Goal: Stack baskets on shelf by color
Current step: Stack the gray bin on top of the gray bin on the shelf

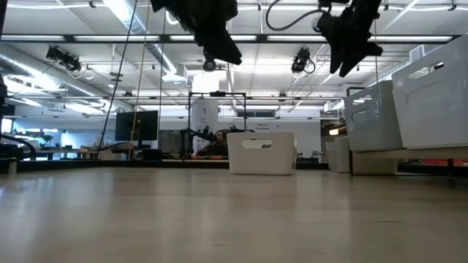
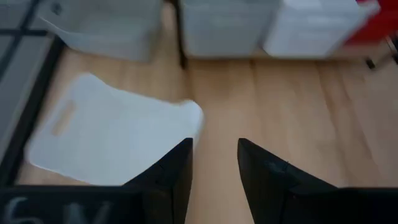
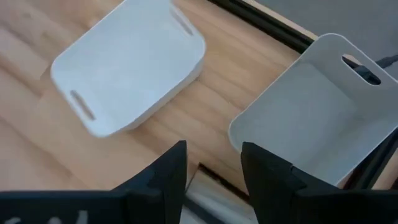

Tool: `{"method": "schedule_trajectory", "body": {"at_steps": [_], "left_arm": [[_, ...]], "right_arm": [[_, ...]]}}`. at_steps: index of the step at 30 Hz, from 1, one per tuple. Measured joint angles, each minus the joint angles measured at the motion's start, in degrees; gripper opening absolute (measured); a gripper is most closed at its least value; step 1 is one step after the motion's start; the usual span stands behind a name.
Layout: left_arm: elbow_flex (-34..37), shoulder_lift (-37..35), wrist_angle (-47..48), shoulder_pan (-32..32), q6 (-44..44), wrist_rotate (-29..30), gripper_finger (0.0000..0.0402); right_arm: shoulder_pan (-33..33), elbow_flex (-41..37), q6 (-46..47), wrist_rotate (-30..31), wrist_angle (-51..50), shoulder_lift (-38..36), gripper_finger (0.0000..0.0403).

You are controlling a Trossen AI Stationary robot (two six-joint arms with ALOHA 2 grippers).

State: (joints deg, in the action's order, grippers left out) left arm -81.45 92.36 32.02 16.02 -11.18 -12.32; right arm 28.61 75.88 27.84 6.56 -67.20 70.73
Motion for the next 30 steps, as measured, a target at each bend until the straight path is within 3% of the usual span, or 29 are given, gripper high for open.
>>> {"method": "schedule_trajectory", "body": {"at_steps": [6,14,21,30], "left_arm": [[-0.09,4.26,-3.23,3.96,-0.2,-4.21,0.0133],[-0.04,10.14,-2.6,2.96,0.96,-4.51,0.0133],[-0.04,10.49,-2.42,1.07,4.84,-4.6,0.0133],[-0.04,10.06,-3.26,1.17,14.64,-4.48,0.0133]], "right_arm": [[4.75,0.02,-5.67,-3.0,1.31,2.41,0.0157],[9.07,0.02,-13.39,-6.23,-0.93,4.06,0.0157],[11.13,0.04,-27.15,-6.15,-4.8,8.73,0.0157],[13.58,0.02,-25.95,-11.42,-5.96,19.72,0.0157]]}}
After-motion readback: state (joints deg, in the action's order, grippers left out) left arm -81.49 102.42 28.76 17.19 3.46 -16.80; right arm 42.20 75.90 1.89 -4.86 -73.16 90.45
